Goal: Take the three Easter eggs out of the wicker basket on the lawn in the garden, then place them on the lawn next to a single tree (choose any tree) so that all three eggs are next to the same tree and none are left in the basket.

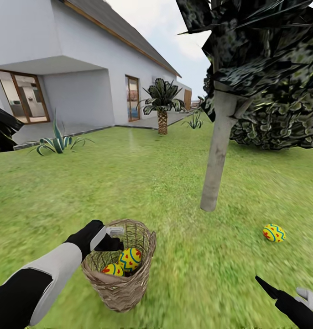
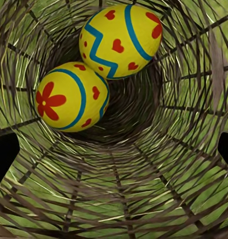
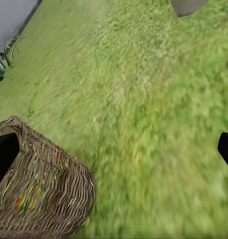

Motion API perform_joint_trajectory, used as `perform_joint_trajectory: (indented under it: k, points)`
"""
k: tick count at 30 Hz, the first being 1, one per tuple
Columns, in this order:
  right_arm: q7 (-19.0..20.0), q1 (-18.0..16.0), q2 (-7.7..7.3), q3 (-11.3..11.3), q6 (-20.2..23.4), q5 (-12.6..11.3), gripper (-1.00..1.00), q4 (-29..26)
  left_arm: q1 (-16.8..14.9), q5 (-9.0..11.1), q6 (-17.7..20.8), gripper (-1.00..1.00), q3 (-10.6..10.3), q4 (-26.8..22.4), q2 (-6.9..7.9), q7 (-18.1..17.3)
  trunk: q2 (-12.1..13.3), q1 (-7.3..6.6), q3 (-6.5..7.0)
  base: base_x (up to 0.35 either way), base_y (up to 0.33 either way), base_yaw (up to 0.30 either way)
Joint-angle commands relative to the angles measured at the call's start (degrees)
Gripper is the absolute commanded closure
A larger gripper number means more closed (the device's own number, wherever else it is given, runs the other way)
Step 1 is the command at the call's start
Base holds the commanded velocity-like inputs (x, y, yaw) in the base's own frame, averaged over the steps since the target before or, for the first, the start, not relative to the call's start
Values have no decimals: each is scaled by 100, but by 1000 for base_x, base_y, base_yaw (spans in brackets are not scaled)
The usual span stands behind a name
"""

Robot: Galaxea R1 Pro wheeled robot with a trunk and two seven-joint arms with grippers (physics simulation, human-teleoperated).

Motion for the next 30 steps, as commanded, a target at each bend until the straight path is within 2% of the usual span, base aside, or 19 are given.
perform_joint_trajectory:
  k: [1,15,30]
  points:
    - [-1,0,-1,-3,43,-41,-100,-4,-2,14,20,-100,-41,-9,6,-20,-4,1,-27,0,0,0]
    - [-4,0,-1,3,43,-46,-100,-4,-2,8,-33,-100,-41,-14,6,-16,-23,38,-338,0,0,0]
    - [-23,0,2,5,43,-33,-100,-4,-2,8,-164,-100,-41,-88,6,-13,-23,38,-338,0,0,0]
